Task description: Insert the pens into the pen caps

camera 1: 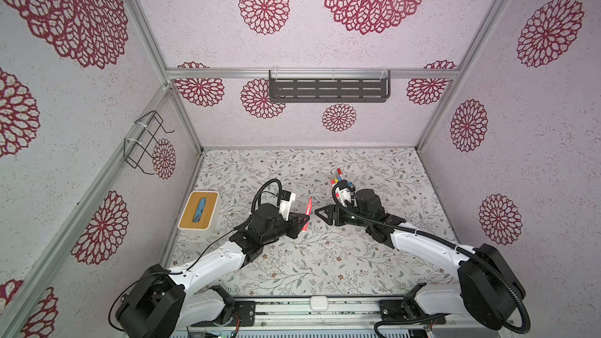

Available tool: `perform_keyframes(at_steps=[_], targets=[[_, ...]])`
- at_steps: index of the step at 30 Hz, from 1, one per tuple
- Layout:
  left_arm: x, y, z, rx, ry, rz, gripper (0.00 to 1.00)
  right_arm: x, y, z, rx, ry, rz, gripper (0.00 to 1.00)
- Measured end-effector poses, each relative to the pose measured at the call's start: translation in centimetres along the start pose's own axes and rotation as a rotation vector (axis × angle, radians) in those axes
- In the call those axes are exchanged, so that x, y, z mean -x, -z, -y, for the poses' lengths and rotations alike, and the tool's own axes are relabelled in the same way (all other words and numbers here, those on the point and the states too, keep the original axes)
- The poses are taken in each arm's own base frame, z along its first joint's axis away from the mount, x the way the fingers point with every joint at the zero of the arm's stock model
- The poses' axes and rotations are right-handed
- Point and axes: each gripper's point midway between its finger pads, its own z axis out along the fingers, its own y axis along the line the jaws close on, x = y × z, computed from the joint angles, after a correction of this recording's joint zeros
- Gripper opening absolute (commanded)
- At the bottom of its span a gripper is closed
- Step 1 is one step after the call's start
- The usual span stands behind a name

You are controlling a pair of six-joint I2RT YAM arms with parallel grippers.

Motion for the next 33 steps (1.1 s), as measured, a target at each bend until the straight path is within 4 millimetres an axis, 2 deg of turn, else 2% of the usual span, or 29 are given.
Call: perform_keyframes(at_steps=[8,17,20,25,27,29,33], targets=[[-0.2,-0.1,0.2,0.007,0.0,0.005,0.15,-0.2,-1.2,-1.0,0.047,-0.007,-0.009,0.55],[-0.7,-0.3,0.7,-0.005,-0.008,-0.006,0.15,0.0,-2.1,-2.1,0.095,-0.02,-0.012,0.4],[-0.8,-0.5,1.0,-0.015,-0.01,-0.01,0.15,0.0,-2.2,-2.4,0.105,-0.027,-0.011,0.32],[-1.4,-0.9,1.0,-0.025,-0.009,-0.029,0.15,0.1,-2.3,-2.6,0.118,-0.043,-0.011,0.11],[-1.4,-1.0,1.0,-0.025,-0.009,-0.03,0.19,0.0,-2.3,-2.6,0.12,-0.046,-0.015,0.07],[-1.3,-1.1,1.0,-0.025,-0.006,-0.03,0.28,0.0,-2.3,-2.6,0.121,-0.049,-0.015,0.05],[-1.3,-1.3,1.5,-0.044,-0.007,-0.039,0.38,0.2,-2.3,-2.8,0.127,-0.047,-0.007,0.04]])
